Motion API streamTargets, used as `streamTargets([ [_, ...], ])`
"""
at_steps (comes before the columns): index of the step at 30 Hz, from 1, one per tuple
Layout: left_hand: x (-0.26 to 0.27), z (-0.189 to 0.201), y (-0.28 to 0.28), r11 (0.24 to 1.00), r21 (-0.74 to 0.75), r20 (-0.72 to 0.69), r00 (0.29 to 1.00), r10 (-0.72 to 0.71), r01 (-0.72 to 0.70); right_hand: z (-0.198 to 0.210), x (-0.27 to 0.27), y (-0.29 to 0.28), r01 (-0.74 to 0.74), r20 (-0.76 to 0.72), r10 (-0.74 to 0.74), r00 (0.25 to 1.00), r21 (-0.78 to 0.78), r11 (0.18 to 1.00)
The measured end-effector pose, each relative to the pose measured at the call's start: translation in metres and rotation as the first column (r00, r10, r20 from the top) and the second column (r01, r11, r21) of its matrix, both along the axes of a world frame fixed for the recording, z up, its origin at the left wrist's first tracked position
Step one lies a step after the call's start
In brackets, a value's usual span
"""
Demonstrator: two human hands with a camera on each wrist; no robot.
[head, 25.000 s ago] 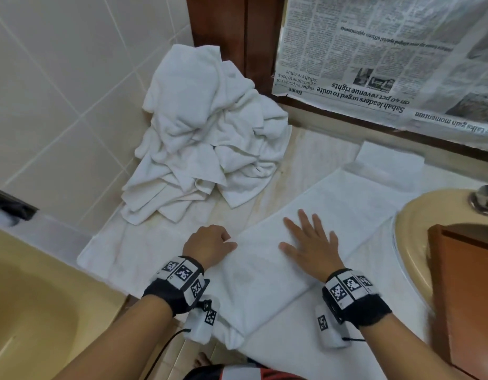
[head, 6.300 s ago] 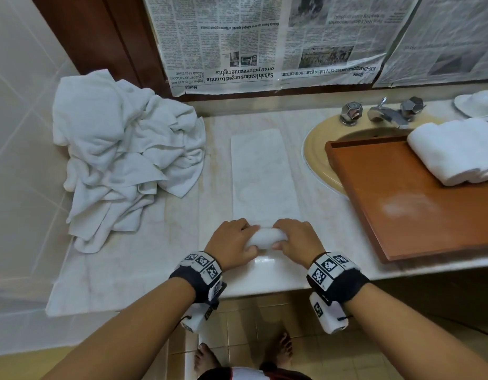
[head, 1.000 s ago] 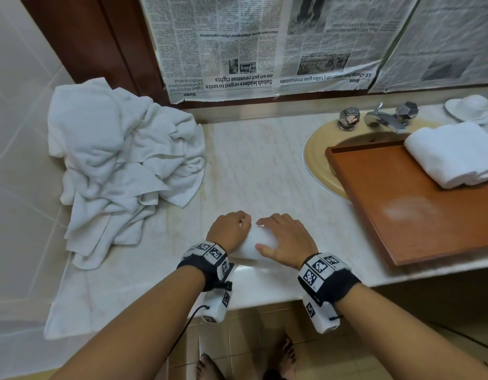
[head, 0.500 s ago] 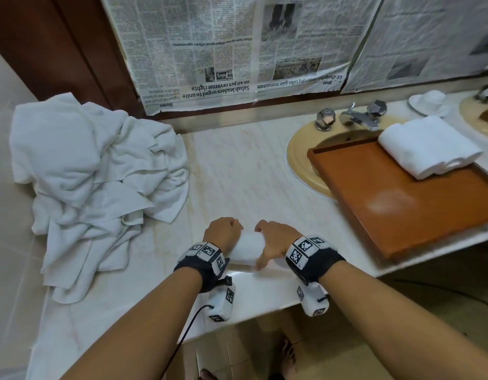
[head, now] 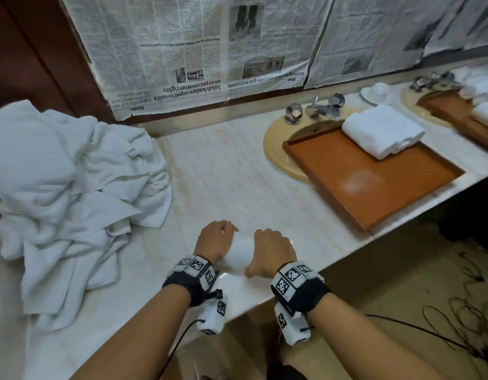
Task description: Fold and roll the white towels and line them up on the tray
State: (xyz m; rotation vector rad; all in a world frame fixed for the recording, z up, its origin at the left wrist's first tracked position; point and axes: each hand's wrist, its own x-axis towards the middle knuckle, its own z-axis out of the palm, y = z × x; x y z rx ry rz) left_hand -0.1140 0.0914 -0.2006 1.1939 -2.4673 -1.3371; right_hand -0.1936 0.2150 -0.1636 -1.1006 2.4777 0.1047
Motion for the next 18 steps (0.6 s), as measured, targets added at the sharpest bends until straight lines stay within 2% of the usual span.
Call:
streamTargets([
  [7,0.014,-0.005,0.008,0.996,0.072,-0.102,0.993,0.052,-0.045,0.000,0.013,0.011,0.002,0.022,-0.001,1.000,-0.051,0.999],
  [12,0.016,-0.009,0.013,0.981,0.152,-0.161,0.976,0.144,-0.120,0.003,-0.004,0.017,0.028,0.196,-0.013,0.981,-0.077,0.997],
  [15,0.007,-0.007,0.016,0.991,0.056,-0.128,0.984,0.126,-0.120,0.008,-0.027,0.022,0.137,0.334,-0.098,0.937,-0.093,0.986],
  [18,-0.012,-0.022,0.016,0.995,-0.025,-0.052,0.994,0.094,-0.096,0.011,-0.062,0.031,0.382,0.537,-0.250,0.806,-0.149,0.912],
])
